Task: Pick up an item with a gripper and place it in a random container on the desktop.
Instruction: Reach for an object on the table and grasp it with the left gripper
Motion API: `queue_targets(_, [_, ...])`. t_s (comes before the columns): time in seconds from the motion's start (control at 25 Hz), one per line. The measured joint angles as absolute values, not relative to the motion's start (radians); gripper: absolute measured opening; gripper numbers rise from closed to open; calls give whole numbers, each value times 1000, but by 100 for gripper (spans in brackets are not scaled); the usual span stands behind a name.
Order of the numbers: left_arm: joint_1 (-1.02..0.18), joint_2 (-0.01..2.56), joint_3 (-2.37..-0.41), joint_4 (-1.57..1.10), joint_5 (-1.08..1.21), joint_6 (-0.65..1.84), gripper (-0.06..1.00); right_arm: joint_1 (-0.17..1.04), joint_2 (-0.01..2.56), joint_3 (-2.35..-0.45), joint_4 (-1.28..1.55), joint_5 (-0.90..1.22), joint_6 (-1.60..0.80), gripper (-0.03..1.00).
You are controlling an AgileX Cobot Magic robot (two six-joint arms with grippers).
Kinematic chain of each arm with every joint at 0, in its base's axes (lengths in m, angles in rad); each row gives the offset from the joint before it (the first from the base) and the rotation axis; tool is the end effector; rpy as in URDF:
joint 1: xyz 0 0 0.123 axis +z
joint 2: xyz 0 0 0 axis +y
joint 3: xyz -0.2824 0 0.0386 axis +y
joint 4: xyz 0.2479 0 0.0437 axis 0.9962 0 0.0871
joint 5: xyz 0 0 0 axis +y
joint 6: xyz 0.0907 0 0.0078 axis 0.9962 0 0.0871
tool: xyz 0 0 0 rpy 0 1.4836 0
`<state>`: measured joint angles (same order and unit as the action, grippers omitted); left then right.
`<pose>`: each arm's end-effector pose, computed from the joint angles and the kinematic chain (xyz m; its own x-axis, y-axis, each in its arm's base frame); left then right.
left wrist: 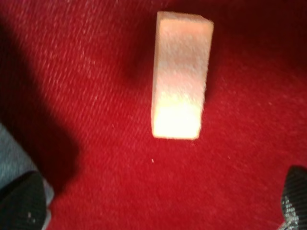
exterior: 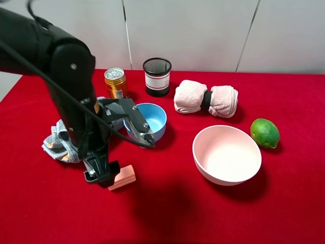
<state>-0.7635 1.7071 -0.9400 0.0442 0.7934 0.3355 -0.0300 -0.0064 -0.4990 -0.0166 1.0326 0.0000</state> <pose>0.2145 -0.2013 0.1664 -0.4243 0.9020 -0.0801 0.9008 0.4295 0.0643 -0.0046 -0.0012 0.2792 -0.4260 0.0043 -0.9047 0.0393 0.9991 -0.0138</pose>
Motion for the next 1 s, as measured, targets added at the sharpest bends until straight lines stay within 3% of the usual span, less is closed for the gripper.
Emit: queue_targets(1.0, [-820,1925,-947,68,609,416,96,-30,-6,-499,-17,1033,0,69])
